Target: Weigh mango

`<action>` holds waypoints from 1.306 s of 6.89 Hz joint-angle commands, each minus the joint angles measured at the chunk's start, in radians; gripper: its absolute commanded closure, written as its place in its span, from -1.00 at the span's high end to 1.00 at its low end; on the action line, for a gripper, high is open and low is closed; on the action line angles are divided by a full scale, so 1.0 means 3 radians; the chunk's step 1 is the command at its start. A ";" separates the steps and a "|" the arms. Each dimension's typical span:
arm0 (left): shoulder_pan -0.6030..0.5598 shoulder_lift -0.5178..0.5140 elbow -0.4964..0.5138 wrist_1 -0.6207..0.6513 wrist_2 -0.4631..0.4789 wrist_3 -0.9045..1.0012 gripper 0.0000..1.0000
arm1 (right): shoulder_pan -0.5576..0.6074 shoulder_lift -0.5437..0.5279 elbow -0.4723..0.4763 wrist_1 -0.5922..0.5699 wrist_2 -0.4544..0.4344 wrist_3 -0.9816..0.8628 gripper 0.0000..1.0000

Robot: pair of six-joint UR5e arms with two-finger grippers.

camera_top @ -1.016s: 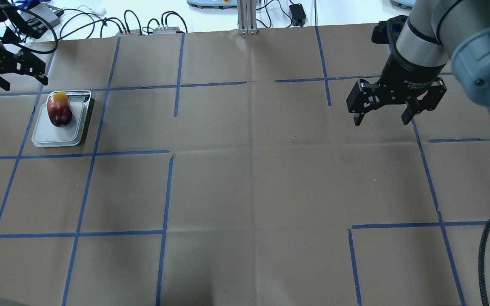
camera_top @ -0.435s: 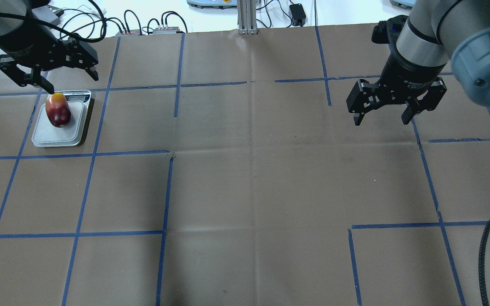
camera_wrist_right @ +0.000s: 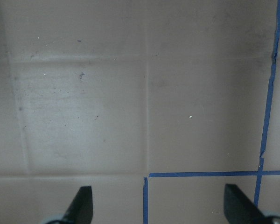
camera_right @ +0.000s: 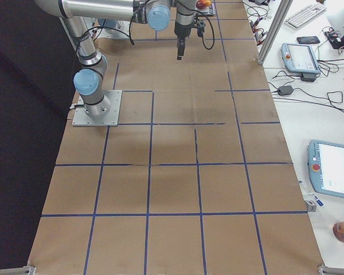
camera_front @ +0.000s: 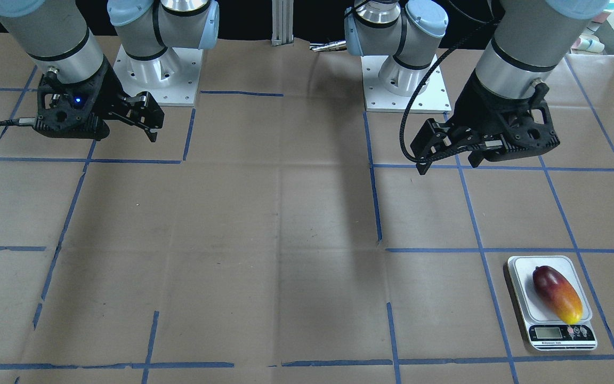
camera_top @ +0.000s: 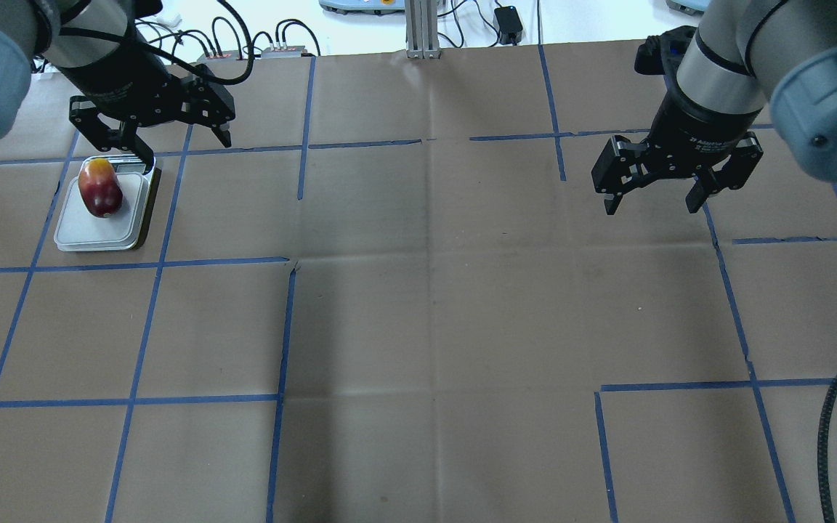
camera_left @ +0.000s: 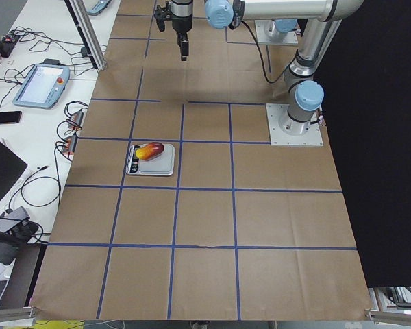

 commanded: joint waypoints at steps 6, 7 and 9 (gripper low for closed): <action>-0.0164 0.0034 -0.0119 0.0012 0.0047 0.0399 1.00 | 0.0000 0.0000 0.0000 0.0000 0.0000 0.0000 1.00; -0.0164 0.0045 -0.0119 0.0007 0.0047 0.0569 1.00 | 0.0000 0.0000 0.0000 0.0000 0.0000 0.0000 1.00; -0.0164 0.0040 -0.0124 -0.0034 0.0047 0.0978 1.00 | 0.0000 0.0000 0.0000 0.0000 0.0000 0.0000 1.00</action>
